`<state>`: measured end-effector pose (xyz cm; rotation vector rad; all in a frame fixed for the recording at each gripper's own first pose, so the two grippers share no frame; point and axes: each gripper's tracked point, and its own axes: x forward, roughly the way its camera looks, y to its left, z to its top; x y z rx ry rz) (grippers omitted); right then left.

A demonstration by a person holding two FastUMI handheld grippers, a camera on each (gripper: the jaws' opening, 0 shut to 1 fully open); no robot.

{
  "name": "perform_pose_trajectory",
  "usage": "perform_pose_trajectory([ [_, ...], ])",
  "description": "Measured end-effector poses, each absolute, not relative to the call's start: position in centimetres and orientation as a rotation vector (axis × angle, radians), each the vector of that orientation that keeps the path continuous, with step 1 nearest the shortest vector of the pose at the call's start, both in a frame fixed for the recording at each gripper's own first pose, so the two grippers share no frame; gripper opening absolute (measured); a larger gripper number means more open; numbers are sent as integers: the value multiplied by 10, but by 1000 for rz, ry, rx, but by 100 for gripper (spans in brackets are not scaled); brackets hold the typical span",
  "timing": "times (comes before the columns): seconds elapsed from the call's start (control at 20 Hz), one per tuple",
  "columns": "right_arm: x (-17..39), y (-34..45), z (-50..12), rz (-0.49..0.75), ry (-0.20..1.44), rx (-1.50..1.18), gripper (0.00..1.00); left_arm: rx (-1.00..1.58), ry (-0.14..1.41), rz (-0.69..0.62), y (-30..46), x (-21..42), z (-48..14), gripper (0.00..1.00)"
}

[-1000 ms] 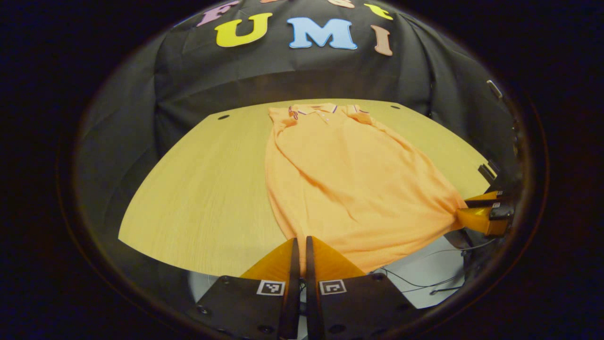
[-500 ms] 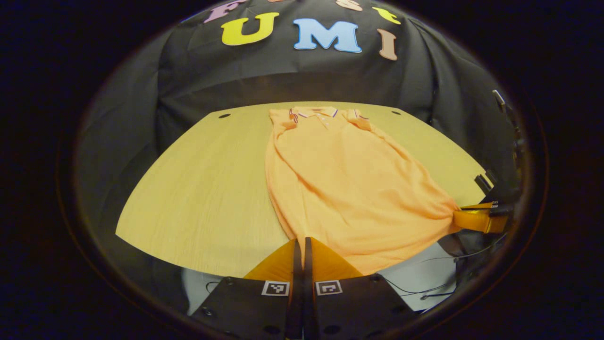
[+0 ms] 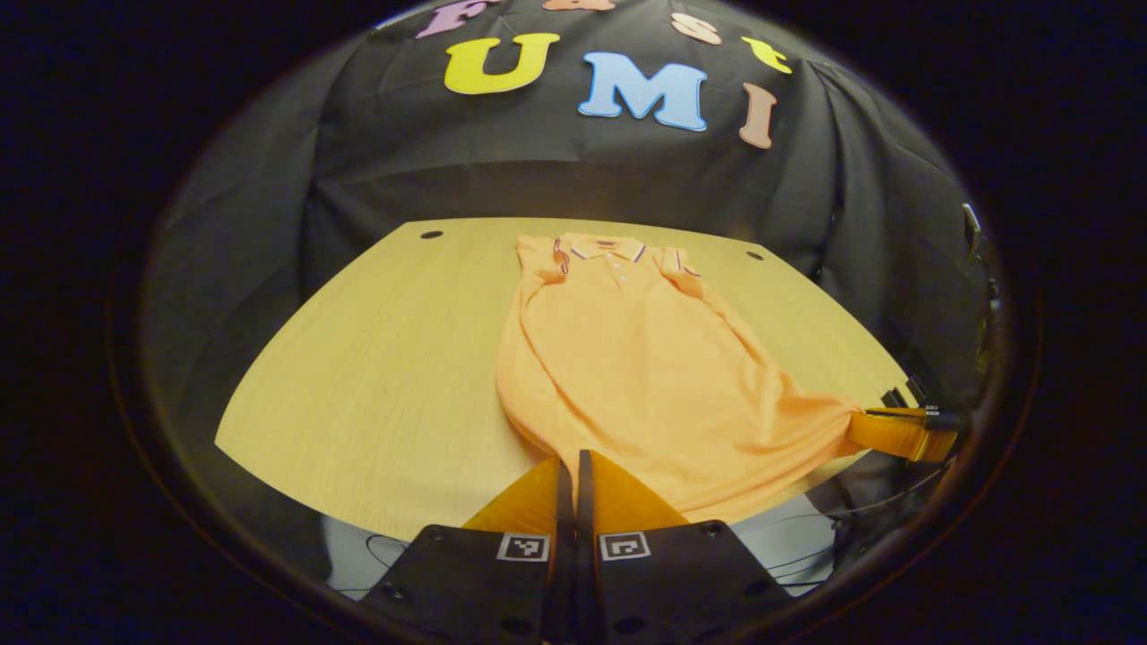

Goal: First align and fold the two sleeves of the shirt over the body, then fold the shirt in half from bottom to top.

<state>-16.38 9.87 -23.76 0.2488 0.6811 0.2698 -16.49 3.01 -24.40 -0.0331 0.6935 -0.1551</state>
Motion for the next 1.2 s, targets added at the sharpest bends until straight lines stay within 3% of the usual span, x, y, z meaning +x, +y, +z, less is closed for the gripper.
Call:
perform_pose_trajectory([
  [0.4, -102, 81, -181, 232, 577, 276, 0, -80, 634, -181, 22, -102, -192, 6],
  [1.2, 44, 62, -145, 167, 520, 220, 0, -92, 585, -203, 29, 52, -164, 6],
])
